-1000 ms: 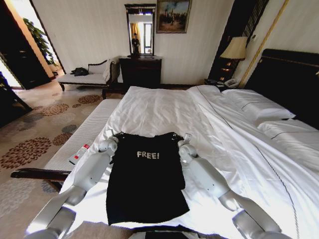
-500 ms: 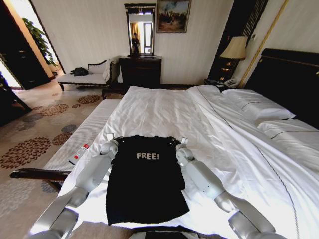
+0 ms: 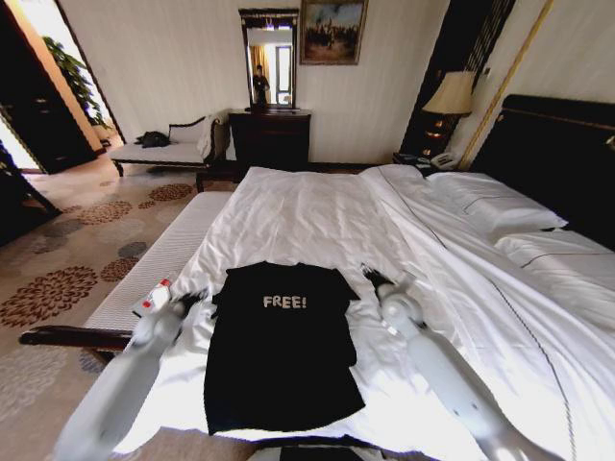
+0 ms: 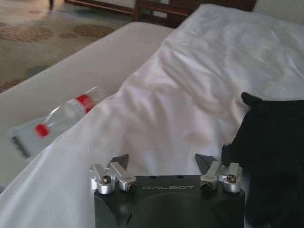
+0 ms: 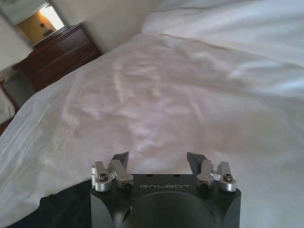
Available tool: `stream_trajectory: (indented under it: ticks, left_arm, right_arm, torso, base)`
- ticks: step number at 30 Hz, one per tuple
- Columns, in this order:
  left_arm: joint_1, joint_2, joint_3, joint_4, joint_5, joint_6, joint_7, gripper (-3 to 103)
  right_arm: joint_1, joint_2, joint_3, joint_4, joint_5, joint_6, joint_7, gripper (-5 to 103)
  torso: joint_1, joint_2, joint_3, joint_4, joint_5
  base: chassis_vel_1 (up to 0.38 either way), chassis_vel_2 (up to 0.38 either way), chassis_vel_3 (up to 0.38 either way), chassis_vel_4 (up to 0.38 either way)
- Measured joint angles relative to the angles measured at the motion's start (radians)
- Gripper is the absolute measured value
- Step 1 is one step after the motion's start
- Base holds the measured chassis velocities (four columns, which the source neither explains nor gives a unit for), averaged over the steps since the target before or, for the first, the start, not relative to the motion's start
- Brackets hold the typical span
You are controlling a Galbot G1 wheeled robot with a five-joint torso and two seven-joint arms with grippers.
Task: Fold the clothes on the bed.
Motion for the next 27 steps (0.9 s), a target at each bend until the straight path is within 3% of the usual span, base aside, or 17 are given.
stream_trajectory:
  ticks: [2, 3, 10, 19, 27]
  left_arm:
    - [0.034, -0.024, -0.003, -0.034, 0.007, -0.023, -0.002, 89]
    - [0.063, -0.038, -0.015, -0.059, 0.013, -0.041, 0.001, 94]
    - [0.207, -0.118, -0.113, -0.179, 0.032, -0.083, 0.007, 100]
    - [0.233, -0.179, -0.176, -0.271, 0.069, -0.097, 0.001, 100]
    - [0.238, -0.227, -0.18, -0.327, 0.076, -0.093, -0.022, 100]
  right_arm:
    - [-0.082, 0.03, 0.071, 0.042, 0.013, 0.001, 0.006, 79]
    - [-0.103, 0.05, 0.085, 0.052, 0.009, 0.005, 0.005, 79]
    - [-0.115, 0.171, 0.09, 0.048, 0.006, 0.032, -0.021, 100]
    - [-0.127, 0.243, 0.074, 0.045, 0.012, 0.078, -0.074, 103]
    - [-0.118, 0.278, 0.06, 0.009, -0.013, 0.082, -0.092, 87]
  torso:
    - [0.0, 0.0, 0.0, -0.0021, -0.001]
    - [0.0, 0.0, 0.0, -0.0036, -0.001]
    - [0.0, 0.0, 0.0, -0.0004, -0.0004]
    - [0.001, 0.0, 0.0, -0.0012, -0.0003]
    - [0.001, 0.0, 0.001, -0.0011, -0.0004]
  base:
    - [0.0, 0.0, 0.0, 0.0]
    - [0.0, 0.0, 0.0, 0.0]
    - [-0.007, -0.004, -0.008, -0.005]
    - [0.0, 0.0, 0.0, 0.0]
    - [0.0, 0.0, 0.0, 0.0]
